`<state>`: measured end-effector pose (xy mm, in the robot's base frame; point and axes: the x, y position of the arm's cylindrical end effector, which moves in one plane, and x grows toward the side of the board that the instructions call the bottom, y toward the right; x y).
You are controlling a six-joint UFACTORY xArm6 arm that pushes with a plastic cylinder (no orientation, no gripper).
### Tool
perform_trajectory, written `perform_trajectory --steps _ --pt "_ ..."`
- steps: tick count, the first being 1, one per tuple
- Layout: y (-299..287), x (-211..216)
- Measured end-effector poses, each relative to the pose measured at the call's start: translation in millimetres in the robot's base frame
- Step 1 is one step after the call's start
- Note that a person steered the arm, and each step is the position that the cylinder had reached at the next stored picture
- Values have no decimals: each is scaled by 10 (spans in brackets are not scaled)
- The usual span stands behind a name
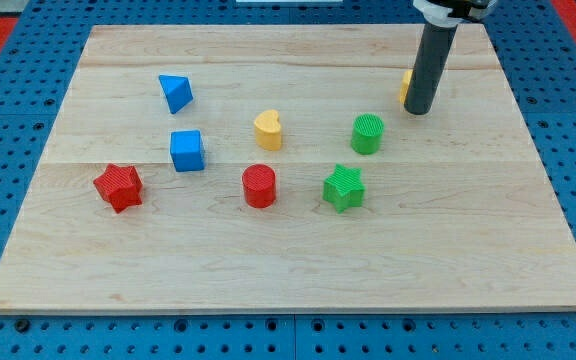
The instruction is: Move the yellow hexagon towards left
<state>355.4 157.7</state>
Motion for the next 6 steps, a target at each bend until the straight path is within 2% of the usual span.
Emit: perform_trajectory --steps 1,2,3,5,6 --pt "57 1" --pt "508 180" --pt "795 96" --pt "157 -253" --pt "152 -840"
